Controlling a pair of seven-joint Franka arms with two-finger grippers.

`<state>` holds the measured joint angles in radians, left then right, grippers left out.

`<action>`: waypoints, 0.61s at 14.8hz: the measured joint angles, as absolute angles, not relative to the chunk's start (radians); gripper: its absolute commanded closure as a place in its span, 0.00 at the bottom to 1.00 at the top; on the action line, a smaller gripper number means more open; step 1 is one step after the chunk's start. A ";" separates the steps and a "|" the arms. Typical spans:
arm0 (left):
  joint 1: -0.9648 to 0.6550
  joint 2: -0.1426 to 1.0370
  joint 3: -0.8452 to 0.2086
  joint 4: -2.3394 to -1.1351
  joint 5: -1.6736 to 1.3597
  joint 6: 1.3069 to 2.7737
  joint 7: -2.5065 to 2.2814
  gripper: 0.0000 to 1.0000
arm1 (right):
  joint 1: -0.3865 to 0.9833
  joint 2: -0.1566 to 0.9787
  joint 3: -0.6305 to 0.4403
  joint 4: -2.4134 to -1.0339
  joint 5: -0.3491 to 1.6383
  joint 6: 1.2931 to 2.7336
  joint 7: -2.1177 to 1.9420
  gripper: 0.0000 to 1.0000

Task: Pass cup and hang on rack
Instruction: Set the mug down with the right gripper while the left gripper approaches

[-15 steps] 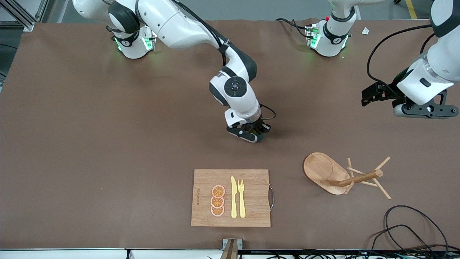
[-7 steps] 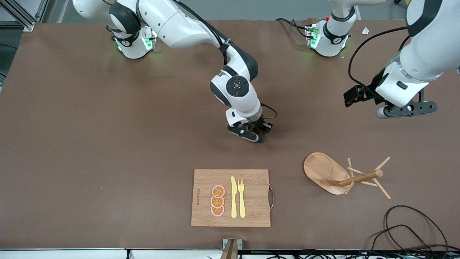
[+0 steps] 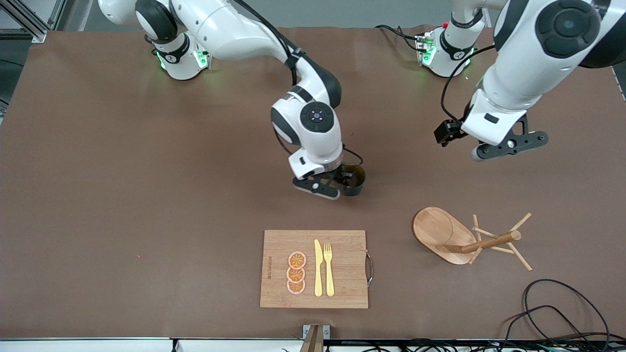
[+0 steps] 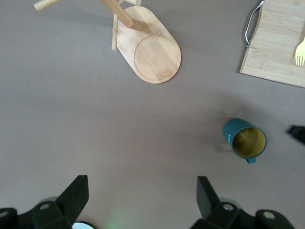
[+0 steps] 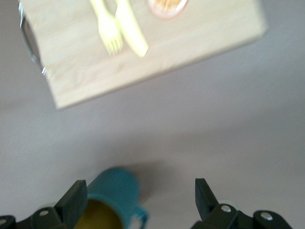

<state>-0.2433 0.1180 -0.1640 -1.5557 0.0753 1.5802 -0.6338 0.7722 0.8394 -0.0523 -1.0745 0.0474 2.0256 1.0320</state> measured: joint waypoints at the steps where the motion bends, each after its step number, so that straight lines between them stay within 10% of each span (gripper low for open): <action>1: -0.264 0.122 -0.165 -1.556 0.095 1.580 -0.672 0.00 | 0.732 0.817 -0.056 -1.071 0.047 2.000 0.963 0.00; 9: -0.529 0.275 -0.175 -1.529 0.175 1.649 -1.106 0.00 | 0.367 0.628 -0.058 -1.094 0.038 1.817 0.420 0.00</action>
